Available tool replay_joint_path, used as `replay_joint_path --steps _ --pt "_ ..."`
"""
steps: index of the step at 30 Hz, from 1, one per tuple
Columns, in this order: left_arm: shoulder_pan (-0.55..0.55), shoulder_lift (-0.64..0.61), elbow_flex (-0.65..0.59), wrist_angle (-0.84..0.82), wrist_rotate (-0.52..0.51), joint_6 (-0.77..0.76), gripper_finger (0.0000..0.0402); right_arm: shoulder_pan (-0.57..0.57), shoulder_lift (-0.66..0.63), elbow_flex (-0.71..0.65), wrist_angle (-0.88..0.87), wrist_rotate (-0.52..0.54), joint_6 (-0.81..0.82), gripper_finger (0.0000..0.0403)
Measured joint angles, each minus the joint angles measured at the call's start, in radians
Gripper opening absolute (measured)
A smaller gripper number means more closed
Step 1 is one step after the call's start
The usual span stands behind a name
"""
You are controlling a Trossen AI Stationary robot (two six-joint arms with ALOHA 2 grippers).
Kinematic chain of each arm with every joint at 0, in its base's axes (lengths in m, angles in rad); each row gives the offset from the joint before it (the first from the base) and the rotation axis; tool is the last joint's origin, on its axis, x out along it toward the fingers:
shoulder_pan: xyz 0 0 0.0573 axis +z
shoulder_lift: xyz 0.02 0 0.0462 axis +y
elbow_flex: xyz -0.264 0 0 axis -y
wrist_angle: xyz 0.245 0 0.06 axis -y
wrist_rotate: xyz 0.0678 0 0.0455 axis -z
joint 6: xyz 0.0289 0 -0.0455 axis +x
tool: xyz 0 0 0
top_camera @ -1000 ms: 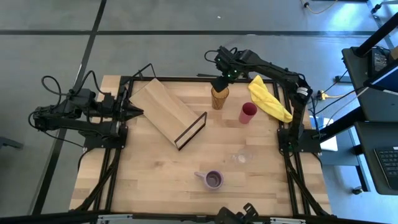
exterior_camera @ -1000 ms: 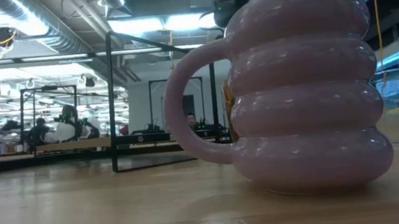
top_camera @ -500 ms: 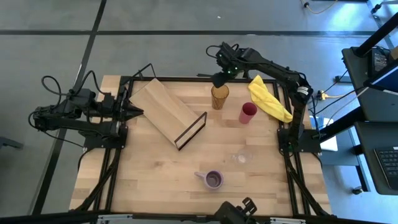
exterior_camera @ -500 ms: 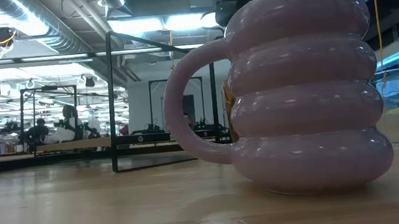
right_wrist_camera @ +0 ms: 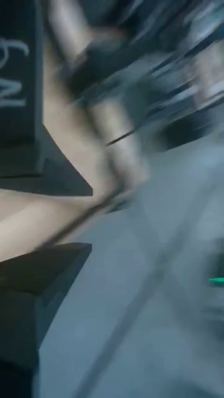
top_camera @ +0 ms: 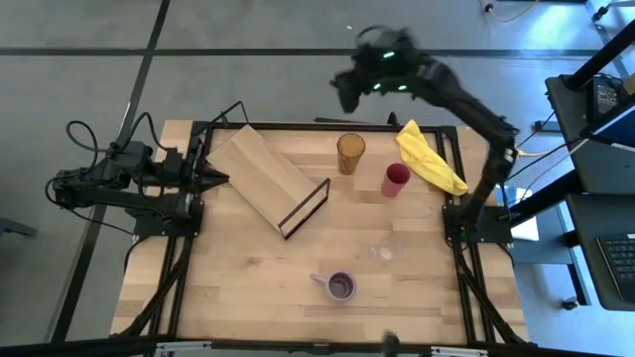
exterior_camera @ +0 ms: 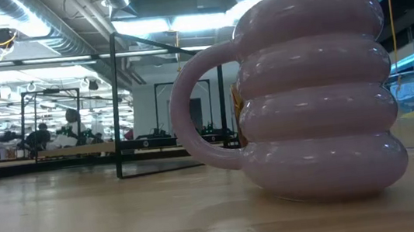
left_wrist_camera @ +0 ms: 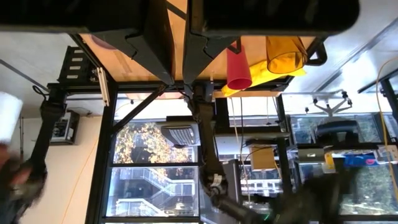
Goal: Stack small to large cups/mugs on shelf
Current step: Put the brown transparent cup on the shelf
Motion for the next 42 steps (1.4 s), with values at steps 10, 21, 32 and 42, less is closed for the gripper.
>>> replay_joint_path --steps 10,21,32,42 --pt "0.0 0.0 0.0 0.0 0.0 0.0 0.0027 0.405 -0.155 0.133 0.137 -0.098 0.009 0.0133" --pt "0.0 0.0 0.0 0.0 0.0 0.0 0.0028 0.674 -0.142 0.131 0.143 0.059 0.035 0.0133" --pt "0.0 0.0 0.0 0.0 0.0 0.0 0.0027 0.756 -0.143 0.131 0.13 0.193 0.032 0.0133" --pt "0.0 0.0 0.0 0.0 0.0 0.0 0.0028 0.755 -0.139 0.13 0.079 0.221 0.076 0.0133"
